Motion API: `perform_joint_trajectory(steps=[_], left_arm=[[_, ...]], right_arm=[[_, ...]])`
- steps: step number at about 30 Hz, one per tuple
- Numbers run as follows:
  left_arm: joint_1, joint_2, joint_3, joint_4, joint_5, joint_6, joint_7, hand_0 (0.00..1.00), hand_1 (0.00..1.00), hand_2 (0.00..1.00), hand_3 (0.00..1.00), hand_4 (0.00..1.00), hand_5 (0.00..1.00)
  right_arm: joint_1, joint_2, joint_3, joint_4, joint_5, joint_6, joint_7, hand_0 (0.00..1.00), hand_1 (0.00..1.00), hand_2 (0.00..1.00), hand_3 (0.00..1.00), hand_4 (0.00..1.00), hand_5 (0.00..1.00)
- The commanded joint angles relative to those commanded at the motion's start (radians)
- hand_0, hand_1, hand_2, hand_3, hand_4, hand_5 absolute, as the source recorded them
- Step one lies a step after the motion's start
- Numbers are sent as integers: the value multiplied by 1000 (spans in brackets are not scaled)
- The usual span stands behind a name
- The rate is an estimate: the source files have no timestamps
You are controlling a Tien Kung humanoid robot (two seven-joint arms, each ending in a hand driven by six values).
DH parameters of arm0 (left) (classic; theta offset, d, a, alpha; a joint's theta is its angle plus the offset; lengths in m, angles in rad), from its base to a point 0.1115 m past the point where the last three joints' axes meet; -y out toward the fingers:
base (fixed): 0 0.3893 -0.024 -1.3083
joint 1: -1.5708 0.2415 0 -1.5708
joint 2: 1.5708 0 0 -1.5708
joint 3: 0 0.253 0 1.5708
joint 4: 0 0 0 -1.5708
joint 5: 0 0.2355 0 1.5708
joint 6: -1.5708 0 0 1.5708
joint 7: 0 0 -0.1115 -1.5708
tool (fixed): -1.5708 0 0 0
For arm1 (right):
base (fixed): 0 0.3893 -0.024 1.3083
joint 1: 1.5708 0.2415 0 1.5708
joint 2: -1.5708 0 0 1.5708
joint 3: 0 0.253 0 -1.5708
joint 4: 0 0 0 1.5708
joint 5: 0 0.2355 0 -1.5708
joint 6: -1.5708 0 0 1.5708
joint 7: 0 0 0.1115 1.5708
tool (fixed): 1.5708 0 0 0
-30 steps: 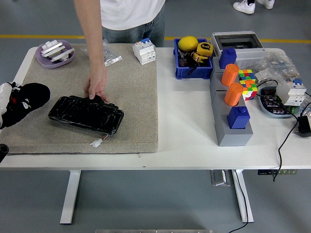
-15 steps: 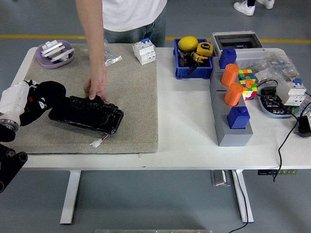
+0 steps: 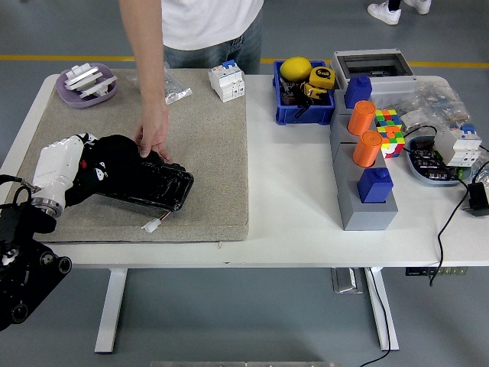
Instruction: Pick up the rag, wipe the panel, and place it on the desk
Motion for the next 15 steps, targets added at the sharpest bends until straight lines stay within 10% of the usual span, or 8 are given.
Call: perform_joint_trajectory(steps=[15], left_arm=[[6,-23,149,-153,34,-3,69,211,255,557,512,98,2]], right_arm=[[1,-4,-19,-3,11,9,-4,769,589,691,643,998,537]])
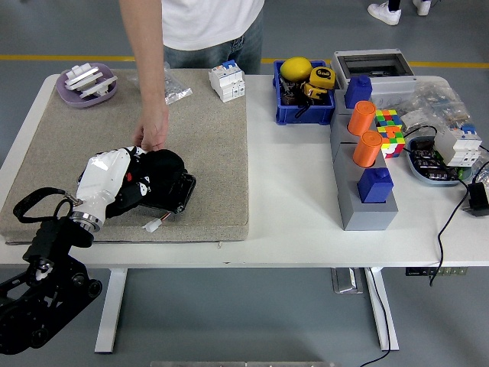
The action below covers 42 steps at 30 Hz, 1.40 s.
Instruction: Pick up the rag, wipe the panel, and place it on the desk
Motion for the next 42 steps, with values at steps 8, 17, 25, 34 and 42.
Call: perform_joint_trajectory(steps=[8,17,25,34,42], left_arm=[[-5,-9,61,-66,19,-4,35,205,254,558,514,99,2],[-5,-18,56,-50,26,2,48,205,253,555,513,97,2],[-2,-10,-1,10,36,18,50,203,249,553,513,99,2],[-15,31,-53,98,46,21,49,203,248,551,513,105,2],[-18,49,-121,183,39,30,44,203,245,548,511,107,2]], right_arm=[[-1,-1,-10,-2,7,5,-3,769,589,692,644,998,535],[1,0,-9,-1,5,5,-3,771,589,692,643,998,534],[0,-2,-4,0,-3,5,-4,771,589,692,644,998,534],[5,-4,6,2,-13,3,-3,772,589,692,644,998,533],[5,-3,13,2,-20,4,-3,773,589,692,645,998,533]])
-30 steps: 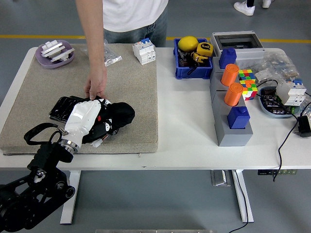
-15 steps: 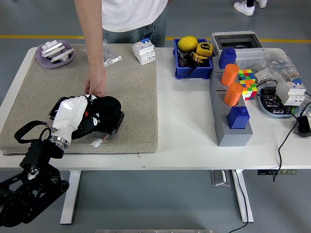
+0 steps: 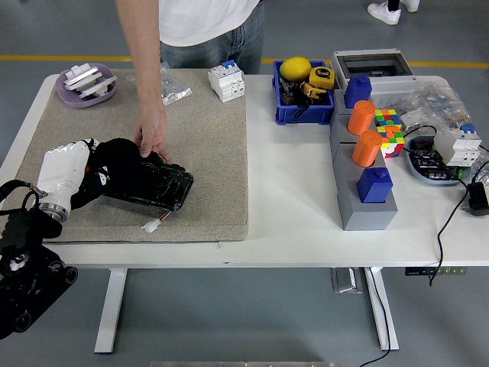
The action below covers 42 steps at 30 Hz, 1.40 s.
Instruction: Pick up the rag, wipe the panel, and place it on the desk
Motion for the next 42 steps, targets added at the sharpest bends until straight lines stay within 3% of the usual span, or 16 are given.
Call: perform_joint_trajectory(steps=[9,20,28,42], left_arm=[[1,13,-57,49,6,9,10,203,245,544,510,111,2],[-11,13,-47,43,-6,10,10,203,248,544,510,119,2],[4,-4,5,-16,-14,12,11,203,247,543,509,118,2],[2,-18,188,-210,-33,-3,48,203,248,541,508,125,2]], right_arm=[[-2,-1,5,1,-5,2,0,773,583,692,645,998,533],[0,-1,9,2,-9,3,0,774,583,692,645,998,533],[-2,-2,8,1,-8,4,-1,774,582,692,645,998,534],[-1,-7,11,1,-8,4,-1,775,580,692,645,998,534]])
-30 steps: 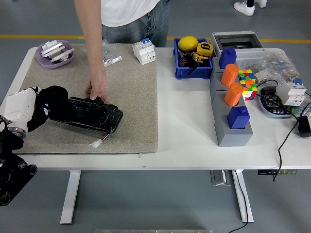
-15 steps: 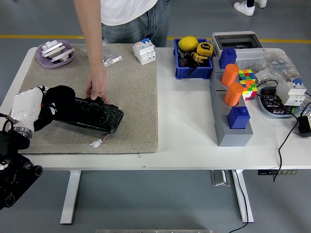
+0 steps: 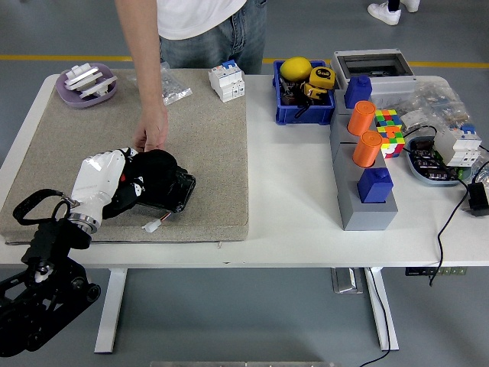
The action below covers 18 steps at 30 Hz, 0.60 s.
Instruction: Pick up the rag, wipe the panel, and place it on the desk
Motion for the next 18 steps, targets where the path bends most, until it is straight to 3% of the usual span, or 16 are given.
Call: perform_joint_trajectory(steps=[7,18], left_arm=[[-12,-8,71,-50,-9,-6,10,203,247,541,509,125,2],[-12,-21,57,-56,-6,-7,16,202,248,540,509,127,2]], right_arm=[[0,-3,-3,1,1,1,0,775,578,692,644,998,535],[0,-1,-2,1,1,0,0,775,576,692,645,998,535]])
